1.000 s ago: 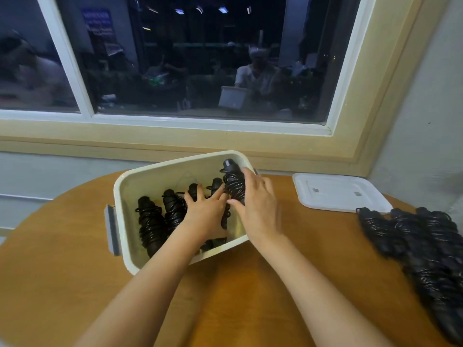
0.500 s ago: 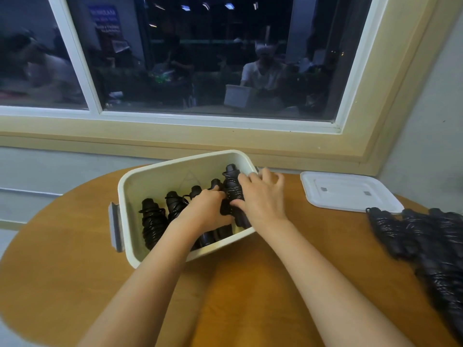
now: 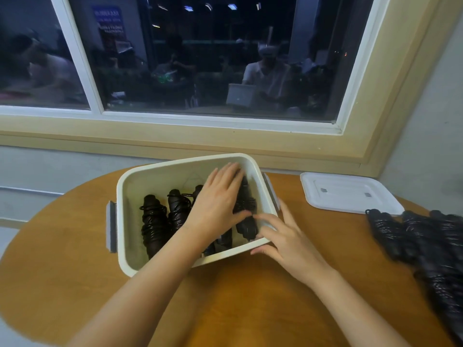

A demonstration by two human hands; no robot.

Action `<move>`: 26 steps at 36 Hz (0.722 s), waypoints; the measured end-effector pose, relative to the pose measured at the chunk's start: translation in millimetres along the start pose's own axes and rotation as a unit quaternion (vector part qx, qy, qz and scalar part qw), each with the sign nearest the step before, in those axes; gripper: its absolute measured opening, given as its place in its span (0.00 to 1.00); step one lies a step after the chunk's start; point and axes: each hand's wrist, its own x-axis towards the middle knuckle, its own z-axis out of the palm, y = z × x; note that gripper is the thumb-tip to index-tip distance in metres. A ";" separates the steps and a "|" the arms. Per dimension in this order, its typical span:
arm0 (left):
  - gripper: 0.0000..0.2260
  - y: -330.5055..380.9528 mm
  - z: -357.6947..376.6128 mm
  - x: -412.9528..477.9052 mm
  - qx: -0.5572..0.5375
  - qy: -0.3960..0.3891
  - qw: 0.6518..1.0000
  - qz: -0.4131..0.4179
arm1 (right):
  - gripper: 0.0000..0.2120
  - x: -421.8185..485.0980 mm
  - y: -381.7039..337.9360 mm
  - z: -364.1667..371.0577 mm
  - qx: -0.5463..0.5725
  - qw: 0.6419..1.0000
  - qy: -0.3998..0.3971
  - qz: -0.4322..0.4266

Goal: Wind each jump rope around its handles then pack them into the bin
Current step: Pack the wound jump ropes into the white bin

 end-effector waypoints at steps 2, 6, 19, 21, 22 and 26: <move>0.48 1.4 6.5 -3.7 0.018 -0.070 0.997 0.001 | 0.24 -5.6 -0.2 8.6 -0.004 0.999 0.044 -0.016; 0.52 7.6 10.2 -9.2 0.006 -0.099 0.995 -0.001 | 0.28 -15.8 -4.6 15.3 -0.014 0.994 0.097 -0.040; 0.53 25.9 2.5 -12.9 -0.022 -0.135 0.990 -0.021 | 0.24 -31.5 -11.1 33.4 -0.001 0.992 0.122 -0.023; 0.51 19.9 3.0 -12.7 -0.083 -0.142 0.986 -0.031 | 0.24 -30.1 -11.4 32.4 -0.006 0.993 0.121 -0.015; 0.49 15.4 2.5 -13.0 -0.132 -0.133 0.982 -0.034 | 0.24 -29.1 -12.6 31.1 -0.011 0.993 0.119 -0.014; 0.35 -5.5 -6.6 -10.6 -0.313 -0.050 0.940 -0.125 | 0.25 -25.7 -17.9 25.9 -0.041 0.992 0.121 -0.019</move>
